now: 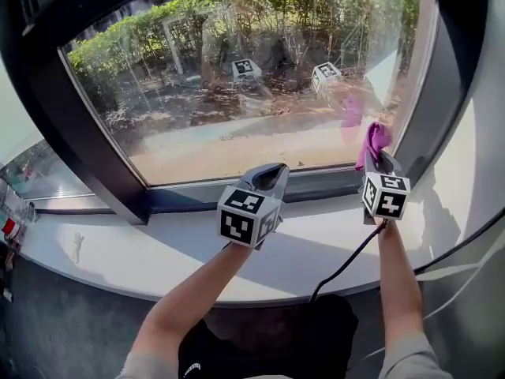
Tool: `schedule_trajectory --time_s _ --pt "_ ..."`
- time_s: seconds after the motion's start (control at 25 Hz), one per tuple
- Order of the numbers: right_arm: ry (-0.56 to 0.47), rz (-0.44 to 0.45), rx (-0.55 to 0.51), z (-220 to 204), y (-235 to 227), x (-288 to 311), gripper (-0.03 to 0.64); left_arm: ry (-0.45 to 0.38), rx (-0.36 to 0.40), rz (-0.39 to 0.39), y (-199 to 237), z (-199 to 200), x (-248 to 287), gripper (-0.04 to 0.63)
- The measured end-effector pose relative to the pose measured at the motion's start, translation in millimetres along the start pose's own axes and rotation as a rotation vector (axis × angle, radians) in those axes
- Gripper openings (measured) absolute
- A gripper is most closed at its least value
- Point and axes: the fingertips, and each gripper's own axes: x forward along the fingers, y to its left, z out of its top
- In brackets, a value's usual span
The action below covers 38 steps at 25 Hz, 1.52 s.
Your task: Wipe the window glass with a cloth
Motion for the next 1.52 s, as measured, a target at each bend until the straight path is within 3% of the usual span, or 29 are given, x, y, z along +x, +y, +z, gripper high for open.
schedule_trajectory --time_s 0.44,0.72,0.8,0.92,1.24,1.52 --pt "0.161 -0.326 0.032 -84 -103 33 0.077 0.057 -0.003 -0.021 -8 -31 14 0.0" --pt "0.216 -0.369 0.105 -104 -121 44 0.077 0.067 0.0 -0.004 4 -35 3 0.002" --pt "0.218 -0.346 0.151 -110 -118 46 0.077 0.066 -0.005 0.004 11 -37 -1 0.0" --pt "0.208 -0.239 0.231 -114 -98 49 0.074 0.068 -0.022 0.025 21 -44 -6 0.0" --pt "0.184 0.018 0.165 -99 -2 52 0.074 0.063 -0.059 0.075 39 -58 -23 0.0" --pt "0.161 0.18 0.167 -89 101 54 0.074 0.055 -0.081 0.139 78 -70 -56 0.0"
